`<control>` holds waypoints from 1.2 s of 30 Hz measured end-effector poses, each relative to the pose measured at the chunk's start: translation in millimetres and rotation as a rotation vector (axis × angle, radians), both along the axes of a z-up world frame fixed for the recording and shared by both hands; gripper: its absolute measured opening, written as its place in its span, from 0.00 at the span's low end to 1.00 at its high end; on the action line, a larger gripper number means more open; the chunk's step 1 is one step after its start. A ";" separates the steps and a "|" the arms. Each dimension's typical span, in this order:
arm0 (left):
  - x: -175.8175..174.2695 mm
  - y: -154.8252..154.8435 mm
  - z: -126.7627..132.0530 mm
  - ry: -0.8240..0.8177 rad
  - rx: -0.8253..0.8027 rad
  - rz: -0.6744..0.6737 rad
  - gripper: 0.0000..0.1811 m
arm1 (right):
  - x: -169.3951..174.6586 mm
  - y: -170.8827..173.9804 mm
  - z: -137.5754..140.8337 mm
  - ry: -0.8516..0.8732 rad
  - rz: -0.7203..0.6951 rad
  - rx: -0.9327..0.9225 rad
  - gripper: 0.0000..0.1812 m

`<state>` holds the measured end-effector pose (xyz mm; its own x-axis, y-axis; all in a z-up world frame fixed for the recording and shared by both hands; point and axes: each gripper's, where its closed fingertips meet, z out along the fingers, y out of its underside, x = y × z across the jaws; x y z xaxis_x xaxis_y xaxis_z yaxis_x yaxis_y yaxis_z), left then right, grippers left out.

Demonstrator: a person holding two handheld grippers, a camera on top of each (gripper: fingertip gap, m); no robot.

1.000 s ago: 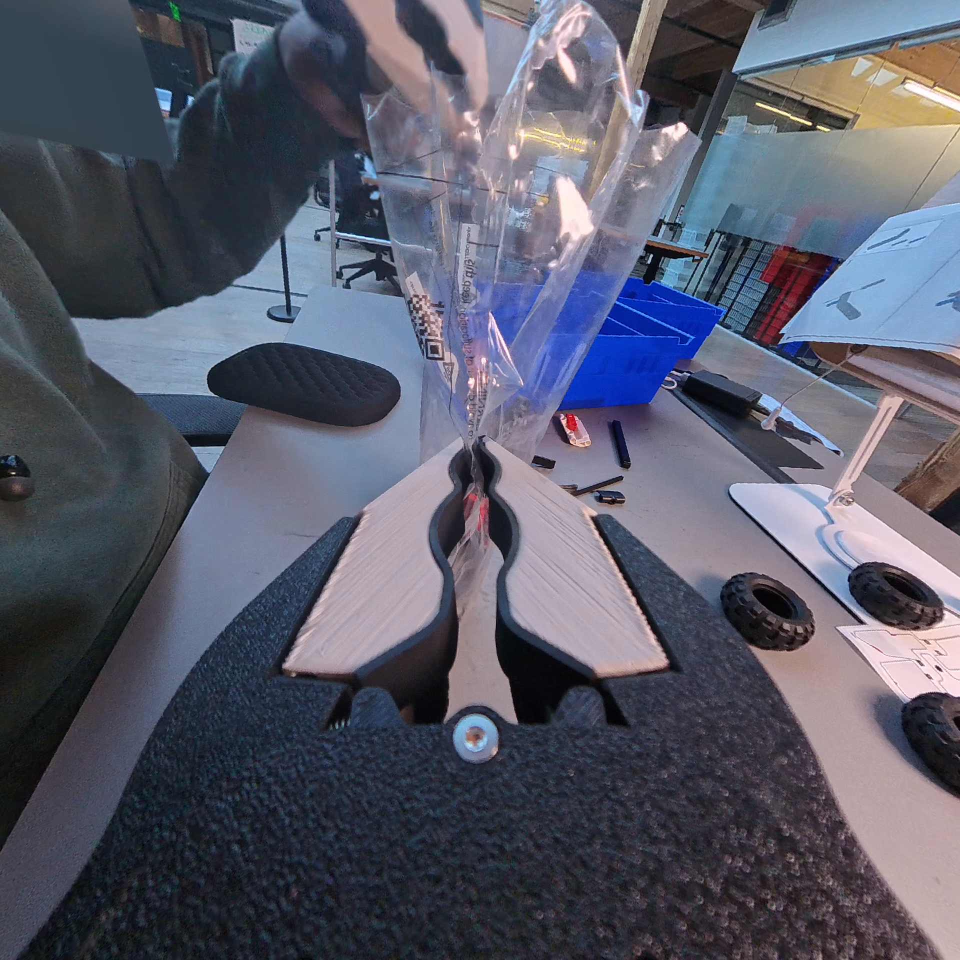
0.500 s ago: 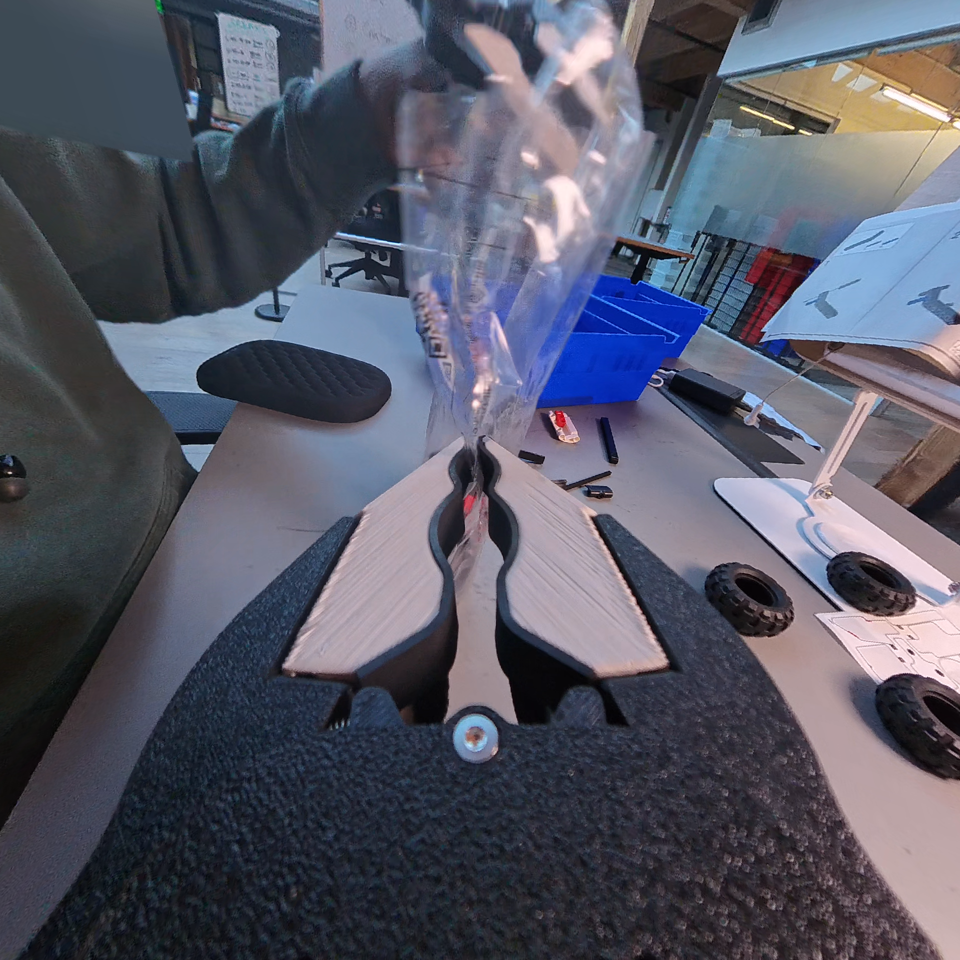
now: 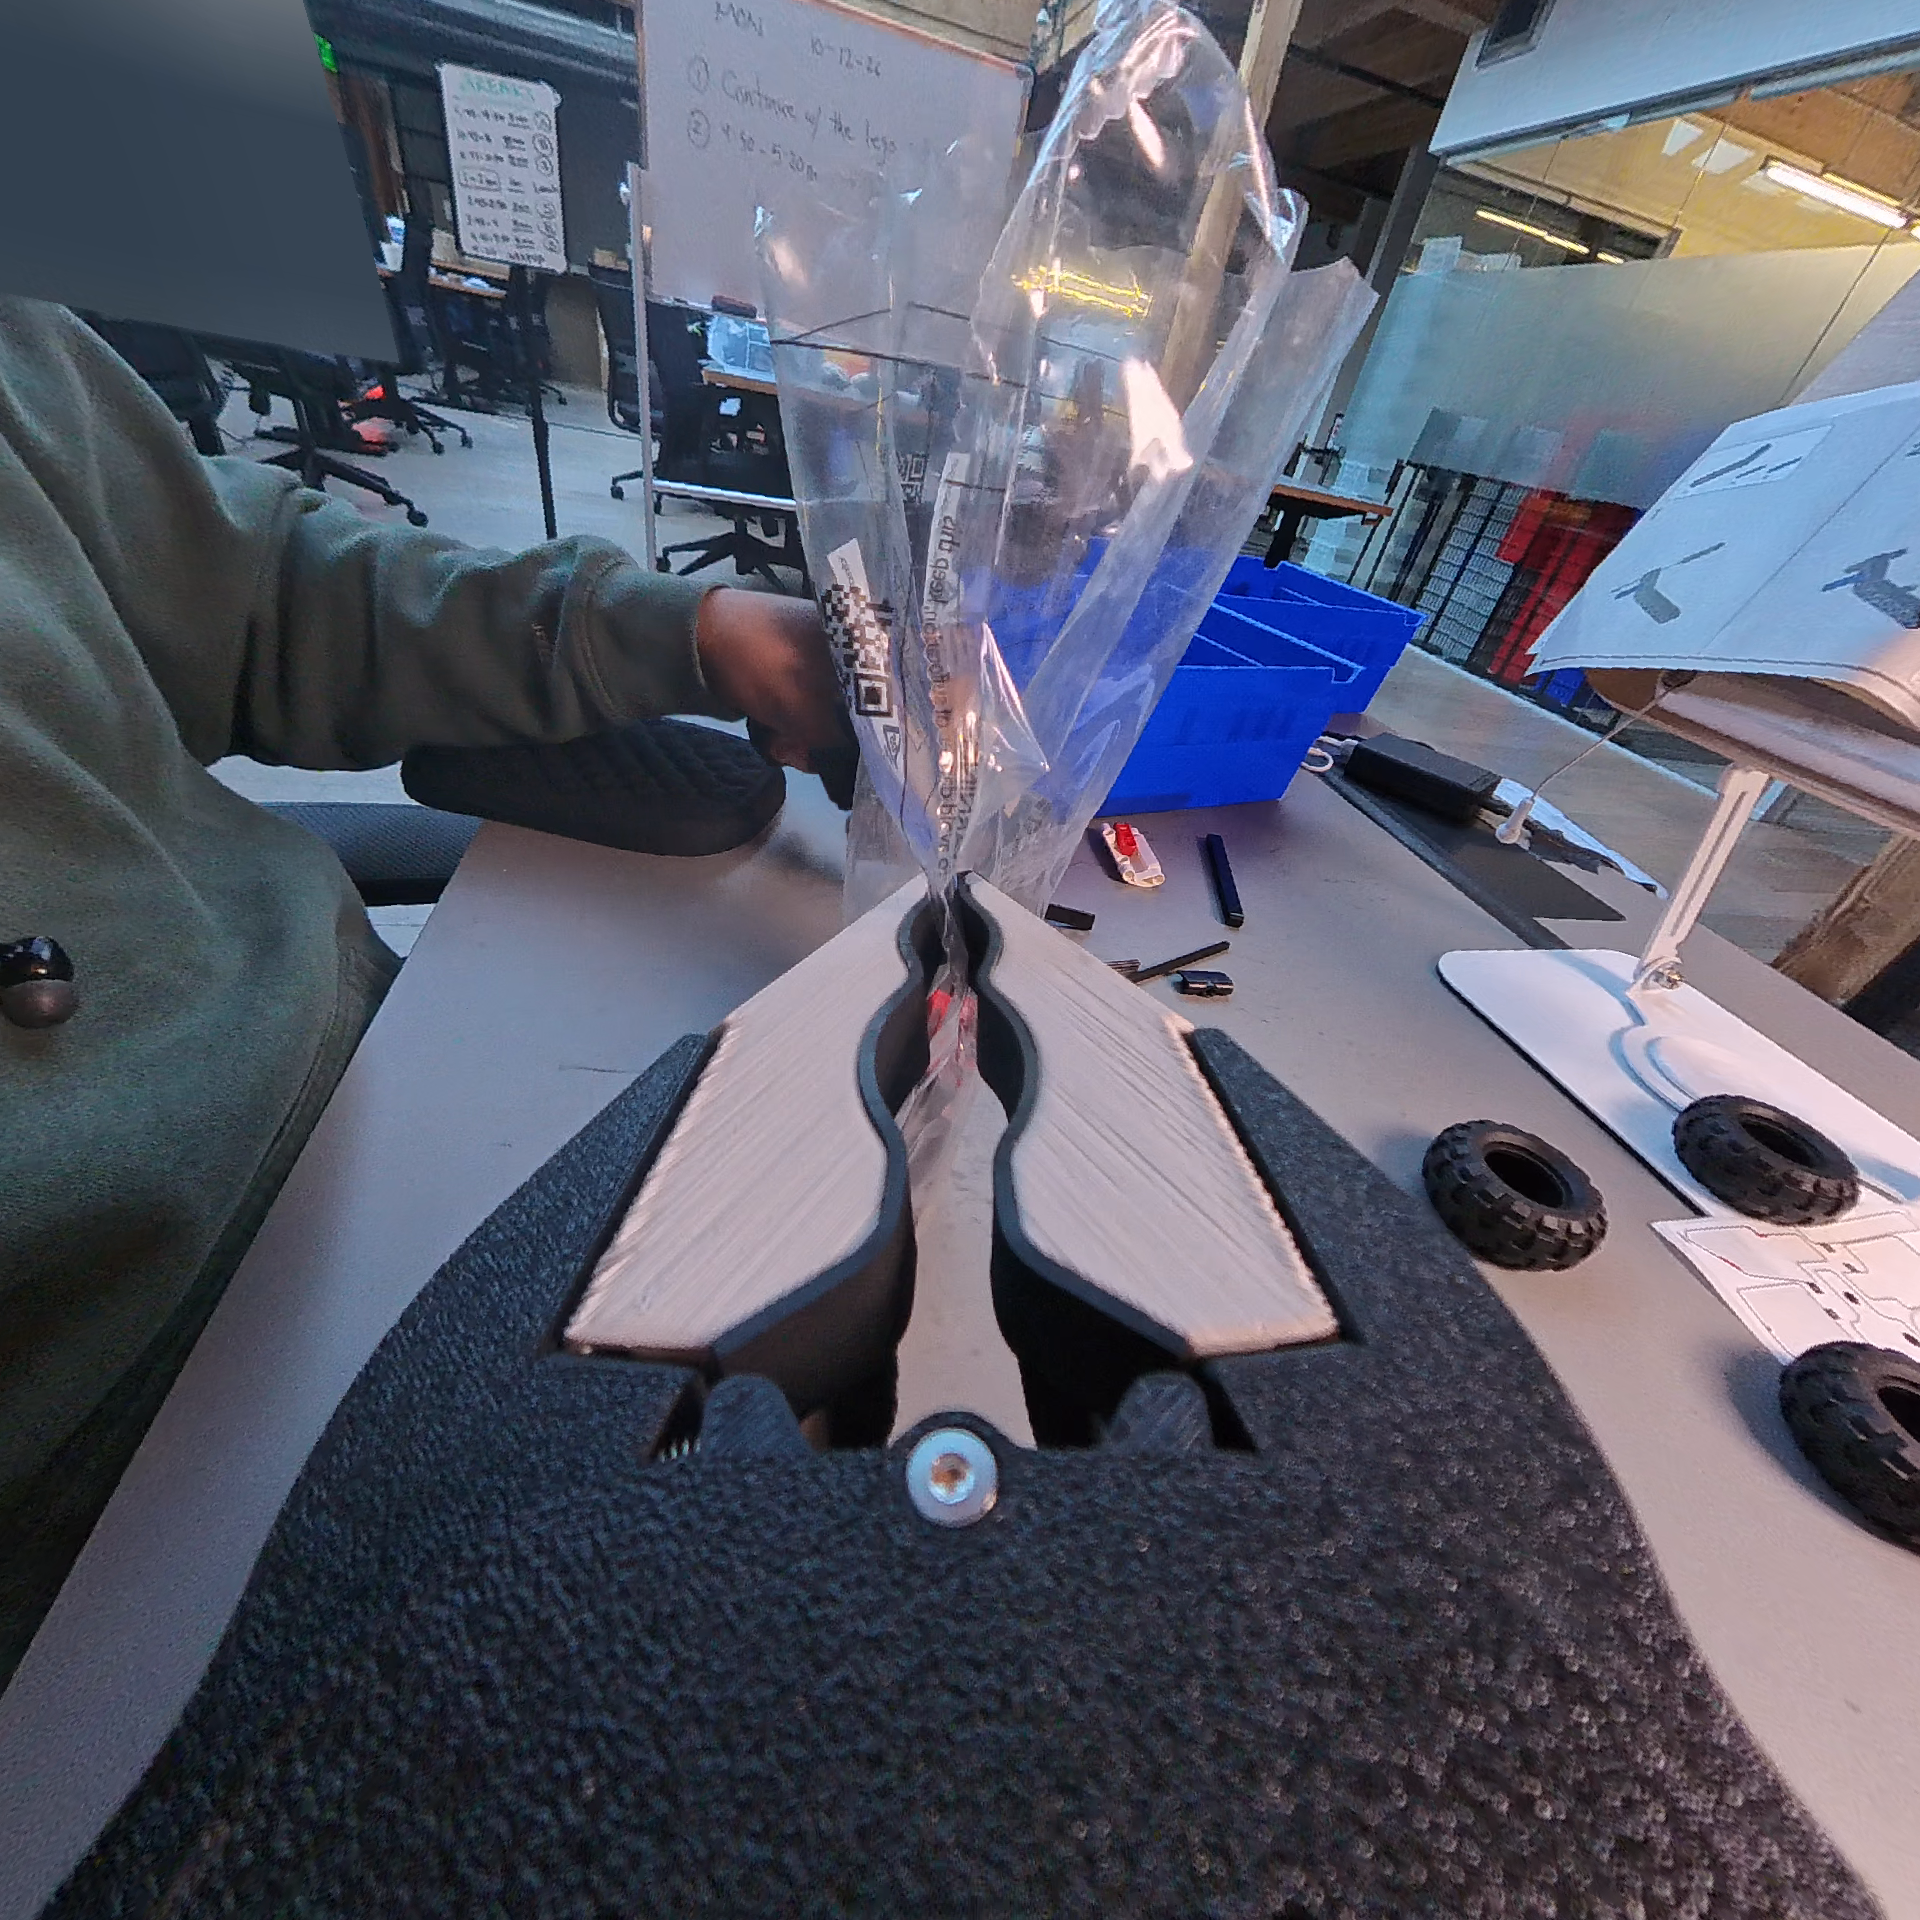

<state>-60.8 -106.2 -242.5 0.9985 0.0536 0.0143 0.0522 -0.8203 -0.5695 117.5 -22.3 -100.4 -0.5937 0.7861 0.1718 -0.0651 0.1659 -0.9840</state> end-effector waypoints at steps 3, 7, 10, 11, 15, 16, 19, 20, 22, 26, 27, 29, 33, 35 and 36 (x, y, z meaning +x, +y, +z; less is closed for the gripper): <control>2.0 -0.9 -0.1 0.019 -0.016 -0.024 0.19 | -0.4 0.5 -0.1 -0.001 -0.001 -0.003 0.00; 2.7 0.0 1.3 0.071 -0.003 -0.044 0.18 | -0.4 0.5 -0.2 -0.001 -0.003 -0.003 0.00; 2.8 -0.7 2.0 0.099 0.014 -0.048 0.18 | -0.3 0.5 -0.2 -0.001 -0.003 -0.003 0.00; 2.4 -1.6 2.4 0.109 0.014 -0.048 0.18 | -0.2 0.6 -0.2 -0.001 -0.003 -0.003 0.00; 0.8 -6.5 5.8 0.151 0.015 -0.048 0.17 | -0.3 0.4 -0.2 -0.002 -0.001 -0.004 0.00; 1.1 -8.0 7.4 0.160 0.015 -0.049 0.17 | -0.4 0.3 -0.3 -0.002 -0.001 -0.005 0.00; 2.7 -12.4 17.6 0.192 0.032 -0.052 0.17 | -0.6 0.2 -0.3 -0.002 -0.002 -0.003 0.00; 3.1 -13.9 23.1 0.202 0.043 -0.052 0.17 | -0.6 0.0 -0.2 -0.002 -0.002 -0.003 0.00; 3.7 -16.3 37.9 0.225 0.068 -0.055 0.17 | -0.6 -0.3 -0.3 -0.002 0.000 -0.002 0.00; 5.1 -9.9 100.1 0.288 0.191 -0.078 0.17 | -0.5 -1.3 -0.2 -0.002 0.003 0.001 0.00; 9.8 -4.4 124.2 0.302 0.243 -0.103 0.17 | -0.6 -1.5 -0.3 -0.002 0.004 0.001 0.00; 29.9 8.9 175.2 0.292 0.355 -0.184 0.17 | -0.8 -1.6 -0.2 -0.001 0.003 0.004 0.00; 91.0 38.4 252.0 0.211 0.478 -0.434 0.17 | -1.3 -0.7 -0.5 -0.004 0.001 -0.003 0.00; 116.2 49.9 259.2 0.157 0.405 -0.563 0.17 | -1.5 -0.9 -0.6 -0.004 0.000 -0.005 0.00; 126.8 55.0 261.3 0.138 0.381 -0.619 0.17 | -1.5 -1.3 -0.5 -0.004 0.000 -0.004 0.00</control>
<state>66.0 -51.2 18.9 0.8387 -0.5033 -0.2080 -0.4481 -0.4208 -0.7887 116.0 -23.6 -100.9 -0.5943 0.7868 0.1665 -0.0610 0.1624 -0.9848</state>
